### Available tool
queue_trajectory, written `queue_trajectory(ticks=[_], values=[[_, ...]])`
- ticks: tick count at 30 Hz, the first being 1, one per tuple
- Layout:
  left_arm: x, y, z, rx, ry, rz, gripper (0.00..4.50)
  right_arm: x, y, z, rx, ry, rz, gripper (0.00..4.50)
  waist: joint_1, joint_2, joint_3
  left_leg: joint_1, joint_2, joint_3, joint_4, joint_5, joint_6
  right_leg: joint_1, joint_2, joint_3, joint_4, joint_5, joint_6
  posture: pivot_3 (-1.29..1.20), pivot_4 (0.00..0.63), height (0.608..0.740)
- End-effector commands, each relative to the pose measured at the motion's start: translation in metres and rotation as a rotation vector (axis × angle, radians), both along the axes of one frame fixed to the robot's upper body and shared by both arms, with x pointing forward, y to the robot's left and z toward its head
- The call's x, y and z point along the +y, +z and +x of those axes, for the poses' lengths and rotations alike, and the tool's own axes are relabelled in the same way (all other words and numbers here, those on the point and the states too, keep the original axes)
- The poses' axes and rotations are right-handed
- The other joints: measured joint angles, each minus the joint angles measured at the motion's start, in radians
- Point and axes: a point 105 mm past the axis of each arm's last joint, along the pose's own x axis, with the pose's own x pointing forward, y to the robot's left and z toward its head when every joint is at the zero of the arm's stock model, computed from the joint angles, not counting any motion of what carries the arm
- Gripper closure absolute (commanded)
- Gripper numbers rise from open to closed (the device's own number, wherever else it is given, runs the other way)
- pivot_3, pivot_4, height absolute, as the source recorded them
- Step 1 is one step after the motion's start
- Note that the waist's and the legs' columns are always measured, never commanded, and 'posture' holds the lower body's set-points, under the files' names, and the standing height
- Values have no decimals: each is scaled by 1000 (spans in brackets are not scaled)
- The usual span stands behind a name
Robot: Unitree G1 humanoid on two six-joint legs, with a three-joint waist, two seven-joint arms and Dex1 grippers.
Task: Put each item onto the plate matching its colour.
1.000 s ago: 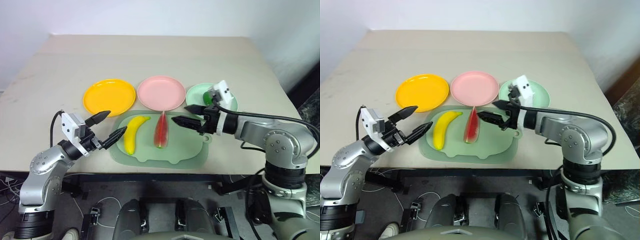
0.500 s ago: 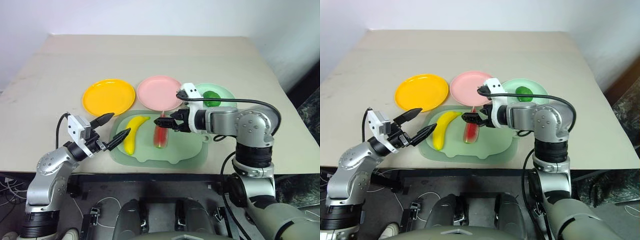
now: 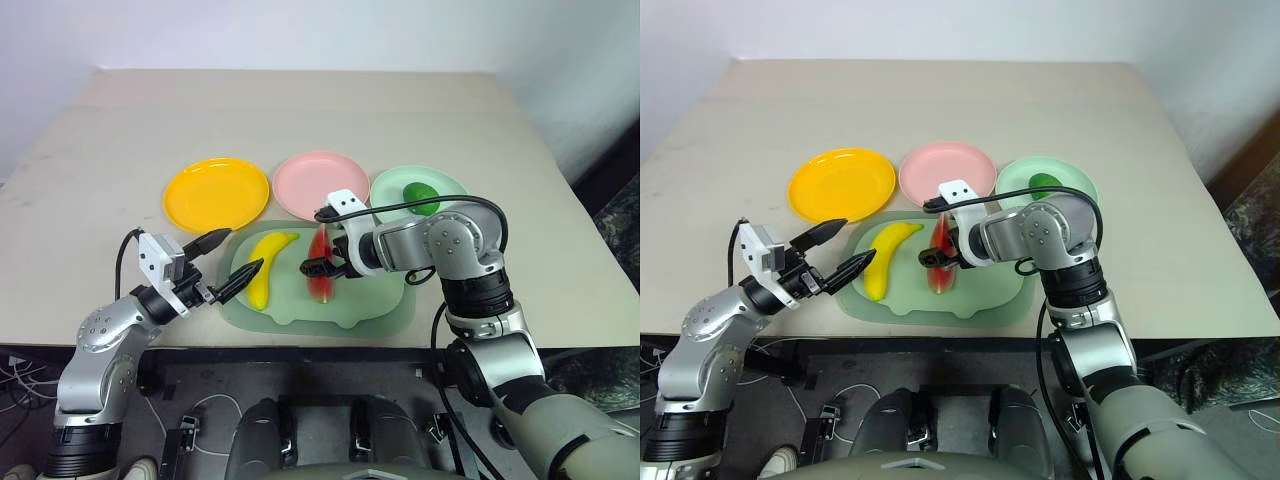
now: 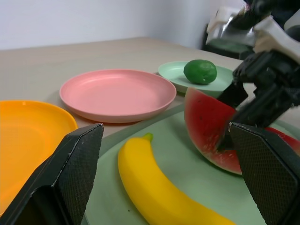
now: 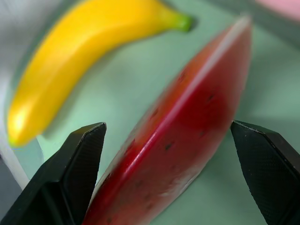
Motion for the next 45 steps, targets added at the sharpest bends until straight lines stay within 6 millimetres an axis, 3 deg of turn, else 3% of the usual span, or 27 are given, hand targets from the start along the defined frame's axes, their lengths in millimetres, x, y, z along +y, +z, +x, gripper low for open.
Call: queue_trajectory(ticks=[1,11,14,19,26,31,36,40,45], values=[[-4,6,-4,-38,-14,11,0,6,10,-4,-41,69,-33,23,0,0,0,0,0,0,0,0,0,0,0,0,0,0,0,0,150,695],[-3,6,-1,-36,-12,13,0,5,6,-11,-57,134,-81,23,1,0,0,0,0,0,0,0,0,0,0,0,0,0,0,0,150,695],[-5,6,-2,-34,-21,13,0,8,7,-13,-79,145,-88,609,1,0,0,0,0,0,0,0,0,0,0,0,0,0,0,0,150,695],[-4,6,-1,-32,-23,16,0,12,9,-12,-121,168,-74,2288,1,0,0,0,0,0,0,0,0,0,0,0,0,0,0,0,150,695],[-3,7,-2,-31,-22,15,0,11,17,-9,-148,160,-41,2288,1,0,0,0,0,0,0,0,0,0,0,0,-1,0,0,0,150,695],[-3,6,-3,-28,-17,16,0,7,54,-2,-258,158,57,2288,3,0,0,-1,0,0,0,0,0,-1,0,0,-1,0,0,0,150,695],[-2,7,-4,-33,-7,11,0,-1,79,28,-343,63,56,2288,1,0,0,-1,0,0,-1,0,0,-1,0,0,-1,0,0,0,150,695],[-2,8,-5,-37,-5,11,0,-7,74,38,-346,72,6,2288,3,0,0,-1,0,0,-1,0,0,-1,0,0,-1,0,0,0,150,695],[0,7,-6,-36,2,14,0,0,71,24,-317,148,47,2288,2,0,0,-2,0,0,-1,0,0,-2,0,0,-1,0,0,0,150,695]])
